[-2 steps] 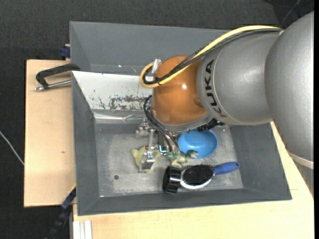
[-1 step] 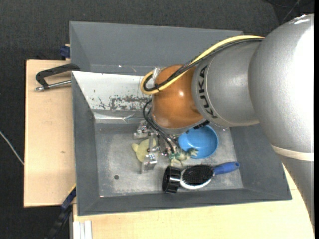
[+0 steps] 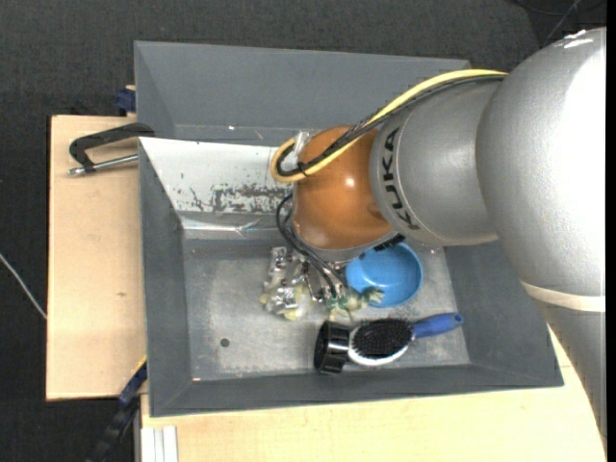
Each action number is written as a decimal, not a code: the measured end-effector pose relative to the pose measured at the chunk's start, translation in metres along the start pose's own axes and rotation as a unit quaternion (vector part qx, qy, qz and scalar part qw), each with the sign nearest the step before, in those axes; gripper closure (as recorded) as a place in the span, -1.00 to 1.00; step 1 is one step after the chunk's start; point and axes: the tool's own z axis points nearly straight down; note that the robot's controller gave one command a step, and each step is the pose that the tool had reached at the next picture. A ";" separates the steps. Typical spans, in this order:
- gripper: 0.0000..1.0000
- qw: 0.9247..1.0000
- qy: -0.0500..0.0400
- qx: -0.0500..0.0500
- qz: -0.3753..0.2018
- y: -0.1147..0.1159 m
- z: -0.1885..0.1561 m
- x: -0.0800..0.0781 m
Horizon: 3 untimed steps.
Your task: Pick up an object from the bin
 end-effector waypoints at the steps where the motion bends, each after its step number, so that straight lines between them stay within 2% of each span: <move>1: 1.00 1.000 -0.007 -0.001 0.019 0.025 -0.118 -0.020; 2: 1.00 1.000 -0.003 0.000 0.021 0.003 -0.119 -0.018; 3: 1.00 1.000 -0.004 0.000 0.023 0.001 -0.143 -0.011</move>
Offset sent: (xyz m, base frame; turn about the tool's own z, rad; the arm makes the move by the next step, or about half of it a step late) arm 0.0127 0.0244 0.1115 0.0402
